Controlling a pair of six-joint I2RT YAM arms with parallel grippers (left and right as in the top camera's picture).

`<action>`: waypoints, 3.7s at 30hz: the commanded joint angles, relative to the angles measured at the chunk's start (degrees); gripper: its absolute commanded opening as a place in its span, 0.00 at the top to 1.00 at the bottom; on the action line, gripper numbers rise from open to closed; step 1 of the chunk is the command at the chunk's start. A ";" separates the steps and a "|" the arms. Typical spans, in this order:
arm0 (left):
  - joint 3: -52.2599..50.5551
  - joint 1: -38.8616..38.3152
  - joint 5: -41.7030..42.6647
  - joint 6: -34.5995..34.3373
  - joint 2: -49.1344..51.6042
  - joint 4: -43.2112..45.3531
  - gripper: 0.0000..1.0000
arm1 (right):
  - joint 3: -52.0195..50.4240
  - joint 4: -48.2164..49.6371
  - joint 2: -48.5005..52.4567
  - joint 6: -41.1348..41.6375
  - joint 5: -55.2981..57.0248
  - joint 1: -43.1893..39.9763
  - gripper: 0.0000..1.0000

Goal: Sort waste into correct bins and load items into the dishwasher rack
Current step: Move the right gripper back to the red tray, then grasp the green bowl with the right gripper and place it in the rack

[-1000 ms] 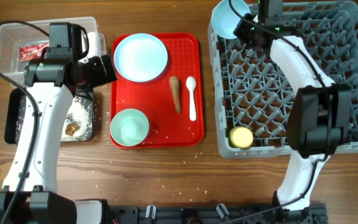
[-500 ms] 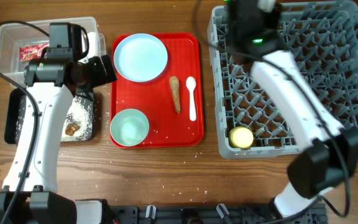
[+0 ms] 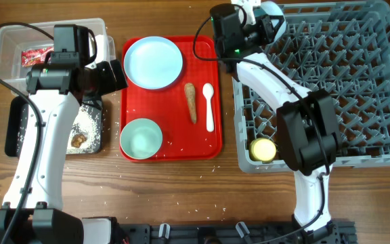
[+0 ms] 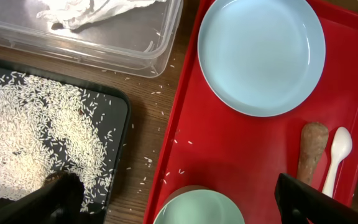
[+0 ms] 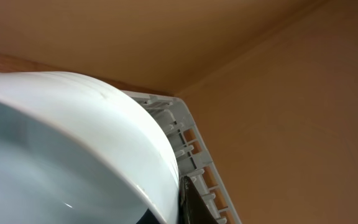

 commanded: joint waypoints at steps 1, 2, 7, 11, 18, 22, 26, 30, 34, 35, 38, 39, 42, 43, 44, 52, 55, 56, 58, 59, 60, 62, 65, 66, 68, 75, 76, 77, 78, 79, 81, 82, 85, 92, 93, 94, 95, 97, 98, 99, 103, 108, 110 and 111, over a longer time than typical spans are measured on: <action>0.81 0.22 -0.57 0.52 -0.68 0.13 0.00 | 0.24 0.35 1.29 -0.44 0.09 0.00 0.96; 0.81 0.22 -0.57 0.52 -0.68 0.13 0.00 | 0.24 0.33 1.29 0.22 -1.09 0.11 0.96; 0.81 0.22 -0.57 0.52 -0.68 0.13 0.00 | 0.24 -1.55 1.29 1.66 -6.08 0.11 0.96; 0.81 0.22 -0.57 0.52 -0.68 0.13 0.00 | 0.13 -8.85 1.29 8.39 -12.20 0.11 0.96; 0.81 0.22 -0.57 0.52 -0.68 0.13 0.00 | 0.13 -10.99 1.29 7.85 -12.20 2.89 0.70; 0.81 0.22 -0.57 0.52 -0.68 0.13 0.00 | 0.15 -10.99 1.27 7.85 -12.20 6.34 0.68; 0.81 0.22 -0.57 0.52 -0.68 0.13 0.00 | 0.15 -11.43 1.27 7.85 -12.20 8.00 0.42; 0.81 0.22 -0.57 0.52 -0.68 0.13 0.00 | 0.15 -11.65 1.27 7.89 -12.31 8.24 0.05; 0.81 0.22 -0.57 0.52 -0.68 0.13 0.00 | 0.15 -11.78 -0.17 10.03 -16.68 8.26 0.00; 0.81 0.22 -0.57 0.52 -0.68 0.13 0.00 | 0.15 -13.03 -1.60 11.30 -20.33 8.26 0.00; 0.81 0.22 -0.57 0.52 -0.68 0.13 0.00 | 0.15 -21.49 -9.60 19.02 -41.11 8.24 0.00; 0.81 0.22 -0.57 0.52 -0.68 0.13 0.00 | 0.15 -23.08 -11.50 19.80 -46.93 8.24 0.00; 0.81 0.22 -0.57 0.52 -0.68 0.13 0.00 | 0.15 -28.98 -16.61 29.53 -66.66 8.17 0.00; 0.81 0.22 -0.57 0.52 -0.68 0.13 0.00 | 0.15 -30.82 -16.70 32.37 -74.64 8.13 0.00; 0.81 0.22 -0.57 0.52 -0.68 0.13 0.00 | 0.09 -31.98 -16.06 32.28 -78.49 8.13 0.03; 0.81 0.22 -0.57 0.52 -0.68 0.13 0.00 | -7.28 -34.84 -14.45 40.19 -100.69 11.69 0.26; 0.81 0.22 -0.57 0.52 -0.68 0.13 0.00 | -12.41 -32.28 -14.25 46.53 -100.61 16.85 0.44; 0.81 0.22 -0.57 0.52 -0.68 0.13 0.00 | -13.90 -30.58 -13.88 48.94 -100.43 18.16 0.50; 0.81 0.22 -0.57 0.52 -0.68 0.13 0.00 | -15.85 -27.65 -12.15 51.87 -99.30 21.27 0.55; 0.81 0.22 -0.57 0.52 -0.68 0.13 0.00 | -15.82 -27.28 -11.17 52.96 -97.77 22.49 0.55; 0.81 0.22 -0.57 0.52 -0.68 0.13 0.00 | -15.82 -26.75 -9.94 53.55 -96.52 23.71 0.55; 0.81 0.22 -0.57 0.52 -0.68 0.13 0.00 | -15.82 -26.73 -9.01 55.41 -95.06 24.44 0.56; 0.81 0.22 -0.57 0.52 -0.68 0.13 0.00 | -15.82 -26.88 -8.13 56.11 -93.15 24.41 0.60; 0.81 0.22 -0.57 0.52 -0.68 0.13 0.00 | -15.82 -27.15 -8.13 56.11 -92.41 24.41 0.63; 0.81 0.22 -0.57 0.52 -0.68 0.13 0.00 | -15.82 -27.78 -8.13 56.13 -92.21 24.41 0.78; 0.81 0.22 -0.57 0.52 -0.68 0.13 0.00 | -15.82 -29.51 -9.75 57.48 -91.41 21.31 0.96; 0.81 0.22 -0.57 0.52 -0.68 0.13 0.00 | -15.82 -30.62 -11.15 57.29 -91.38 20.13 0.96; 0.81 0.22 -0.57 0.52 -0.68 0.13 0.00 | -15.82 -32.17 -13.42 55.36 -91.36 18.47 0.96; 0.81 0.22 -0.57 0.52 -0.68 0.13 0.00 | -15.82 -33.55 -15.43 54.16 -90.66 17.20 0.96; 0.81 0.22 -0.57 0.52 -0.68 0.13 0.00 | -15.82 -35.28 -17.70 53.46 -88.87 16.00 0.96; 0.81 0.22 -0.57 0.52 -0.68 0.13 0.00 | -15.82 -38.10 -23.47 52.63 -83.45 13.57 0.96; 0.81 0.22 -0.57 0.52 -0.68 0.13 0.00 | -15.82 -38.69 -25.73 52.39 -81.90 12.59 0.96; 0.81 0.22 -0.57 0.52 -0.68 0.13 0.00 | -15.82 -41.27 -31.47 51.34 -77.15 10.01 0.96; 0.81 0.22 -0.57 0.52 -0.68 0.13 0.00 | -15.72 -49.48 -44.30 51.36 -54.82 6.88 0.96; 0.81 0.22 -0.57 0.52 -0.68 0.13 0.00 | -15.72 -51.06 -46.71 51.58 -50.34 6.88 0.96; 0.81 0.22 -0.57 0.52 -0.68 0.13 0.00 | -15.72 -52.30 -48.43 51.56 -45.92 6.88 0.96; 0.81 0.22 -0.57 0.52 -0.68 0.13 0.00 | -15.72 -53.68 -49.75 51.52 -39.78 6.88 0.96; 0.81 0.22 -0.57 0.52 -0.68 0.13 0.00 | -15.72 -58.42 -50.36 51.28 -20.98 6.88 0.96; 0.81 0.22 -0.57 0.52 -0.68 0.13 0.00 | -15.72 -61.00 -50.10 50.93 -13.68 6.88 0.96; 0.81 0.22 -0.57 0.52 -0.68 0.13 0.00 | -15.72 -60.72 -49.62 48.33 -13.38 6.88 0.96; 0.81 0.22 -0.57 0.52 -0.68 0.13 0.00 | -15.72 -59.08 -43.76 43.95 -13.60 6.88 0.96; 0.81 0.22 -0.57 0.52 -0.68 0.13 0.00 | -15.72 -55.84 -29.27 31.93 -7.39 6.88 0.96; 0.81 0.22 -0.57 0.52 -0.68 0.13 0.00 | -15.72 -54.58 -27.23 31.91 -6.75 6.88 0.95; 0.81 0.22 -0.57 0.52 -0.68 0.13 0.00 | -15.72 -53.72 -26.51 31.89 -6.73 6.88 0.96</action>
